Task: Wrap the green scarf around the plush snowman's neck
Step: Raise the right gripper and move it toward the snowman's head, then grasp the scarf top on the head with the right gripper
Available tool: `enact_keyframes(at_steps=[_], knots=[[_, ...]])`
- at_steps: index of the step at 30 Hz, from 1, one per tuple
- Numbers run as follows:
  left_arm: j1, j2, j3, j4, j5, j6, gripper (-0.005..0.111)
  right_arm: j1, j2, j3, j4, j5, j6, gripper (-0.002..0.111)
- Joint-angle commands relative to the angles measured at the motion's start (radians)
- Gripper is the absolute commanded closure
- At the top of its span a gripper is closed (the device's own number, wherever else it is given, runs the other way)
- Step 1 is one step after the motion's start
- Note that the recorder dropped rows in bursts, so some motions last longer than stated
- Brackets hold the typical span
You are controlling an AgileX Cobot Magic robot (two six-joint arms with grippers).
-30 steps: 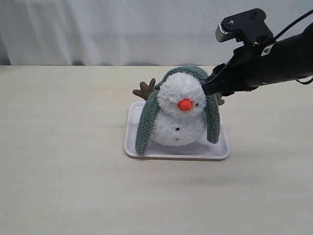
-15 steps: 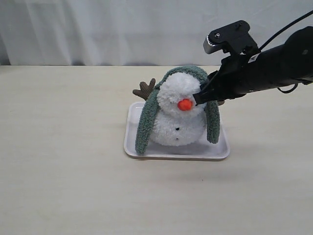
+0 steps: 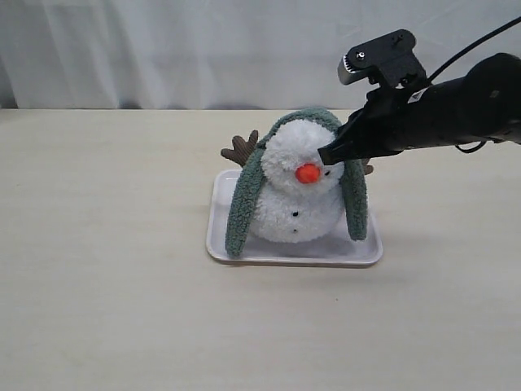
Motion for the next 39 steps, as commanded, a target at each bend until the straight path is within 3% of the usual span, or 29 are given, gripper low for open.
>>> enact_keyframes(at_steps=[1, 19, 32, 39], knots=[[-0.005, 0.0, 0.002, -0.001, -0.014, -0.002, 0.107, 0.001, 0.028, -0.004, 0.012, -0.06, 0.053, 0.104], [-0.005, 0.0, 0.002, -0.001, -0.014, -0.002, 0.107, 0.001, 0.118, -0.004, 0.012, 0.011, 0.076, 0.104], [-0.005, 0.0, 0.002, -0.001, -0.014, -0.002, 0.107, 0.001, -0.056, -0.008, 0.012, -0.007, 0.076, 0.104], [-0.005, 0.0, 0.002, -0.001, -0.014, -0.002, 0.107, 0.001, 0.017, -0.3, 0.012, 0.345, 0.169, 0.104]])
